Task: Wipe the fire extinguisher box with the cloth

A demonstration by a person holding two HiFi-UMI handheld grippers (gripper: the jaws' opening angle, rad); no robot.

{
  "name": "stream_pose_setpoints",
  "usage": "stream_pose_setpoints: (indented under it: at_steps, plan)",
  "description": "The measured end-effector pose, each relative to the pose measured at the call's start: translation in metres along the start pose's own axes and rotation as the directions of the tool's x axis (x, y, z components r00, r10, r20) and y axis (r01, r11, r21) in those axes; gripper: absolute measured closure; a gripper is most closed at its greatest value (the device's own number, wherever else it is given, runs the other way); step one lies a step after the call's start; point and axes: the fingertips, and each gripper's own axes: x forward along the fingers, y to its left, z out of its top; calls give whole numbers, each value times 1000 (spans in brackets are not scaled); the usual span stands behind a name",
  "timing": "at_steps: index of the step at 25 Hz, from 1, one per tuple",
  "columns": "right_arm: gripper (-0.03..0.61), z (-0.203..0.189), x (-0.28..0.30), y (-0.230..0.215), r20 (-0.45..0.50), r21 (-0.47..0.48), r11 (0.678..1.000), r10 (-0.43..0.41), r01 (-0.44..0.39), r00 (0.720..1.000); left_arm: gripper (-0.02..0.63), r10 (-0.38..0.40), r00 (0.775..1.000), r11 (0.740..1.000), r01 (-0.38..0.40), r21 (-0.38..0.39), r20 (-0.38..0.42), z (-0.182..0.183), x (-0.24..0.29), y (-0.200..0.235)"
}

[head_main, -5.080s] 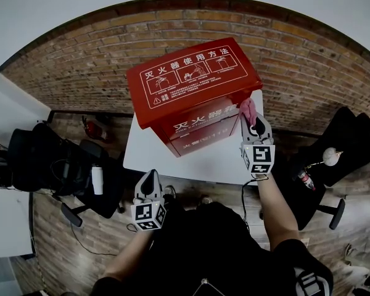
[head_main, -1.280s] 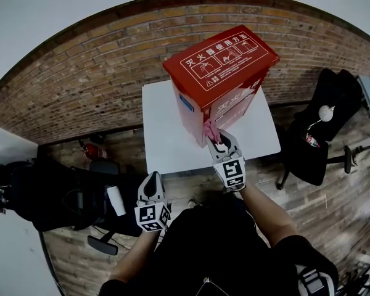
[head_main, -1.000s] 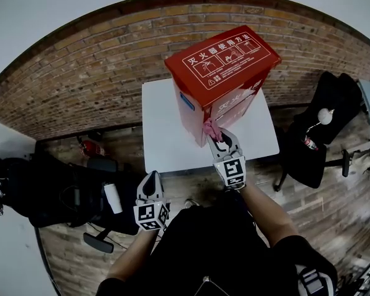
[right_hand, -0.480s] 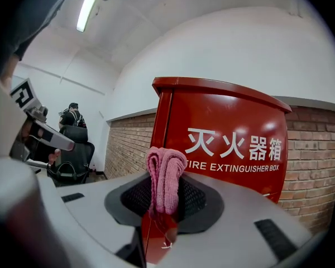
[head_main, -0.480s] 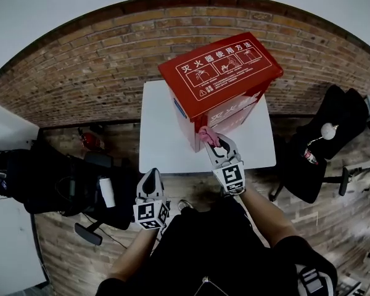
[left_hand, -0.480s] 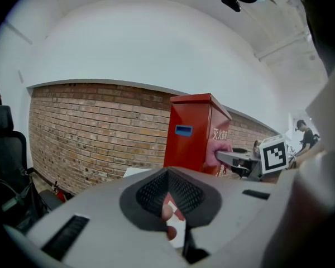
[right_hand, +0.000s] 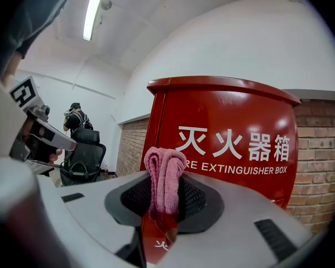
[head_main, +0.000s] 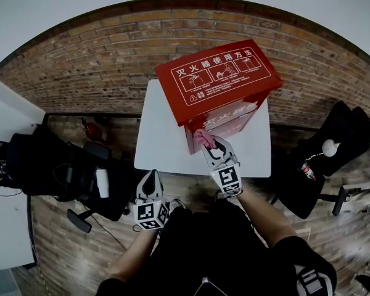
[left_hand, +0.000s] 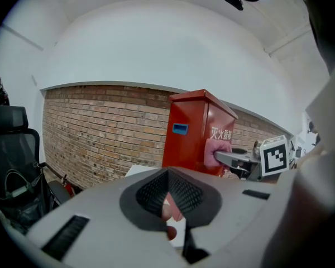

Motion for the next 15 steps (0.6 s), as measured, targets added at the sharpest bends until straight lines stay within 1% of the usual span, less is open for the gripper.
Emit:
stream_pose_setpoints:
  at_steps: [5,15]
  plan:
    - [468,-2,-2,-6,12,-2,999,40,-40,999,586,27,1000,1000,-27,-4,2,-6,-7,-21]
    - [468,-8,-5,-21,38,4,995,101,-101,994,586,132,991,991,-132,-15,6,-17,-19,-35]
